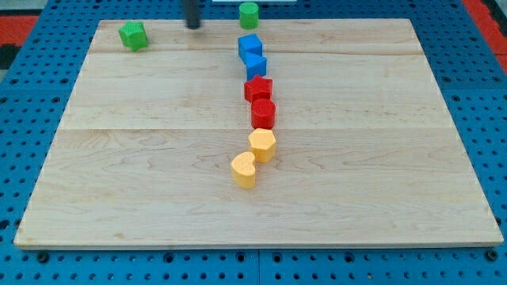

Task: Move the blue cube right to the green star

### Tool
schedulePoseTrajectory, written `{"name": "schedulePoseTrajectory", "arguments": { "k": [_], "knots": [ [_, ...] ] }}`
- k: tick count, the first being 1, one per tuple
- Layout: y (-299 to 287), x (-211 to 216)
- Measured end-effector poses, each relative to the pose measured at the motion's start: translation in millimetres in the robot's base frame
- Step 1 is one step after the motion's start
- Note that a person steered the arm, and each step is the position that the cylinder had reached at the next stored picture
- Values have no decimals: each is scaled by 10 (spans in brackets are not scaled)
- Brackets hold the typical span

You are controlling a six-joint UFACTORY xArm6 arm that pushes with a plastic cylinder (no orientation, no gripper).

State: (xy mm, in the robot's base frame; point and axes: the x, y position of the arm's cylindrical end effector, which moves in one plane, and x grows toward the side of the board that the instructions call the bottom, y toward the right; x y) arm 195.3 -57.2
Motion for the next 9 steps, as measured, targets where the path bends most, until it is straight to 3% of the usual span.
{"name": "schedulePoseTrajectory", "arguments": {
  "k": [2, 3, 5, 8, 9],
  "knots": [
    [953, 153],
    [1381, 465],
    [165, 588],
    [335, 966],
    [-209, 730]
  ]
}}
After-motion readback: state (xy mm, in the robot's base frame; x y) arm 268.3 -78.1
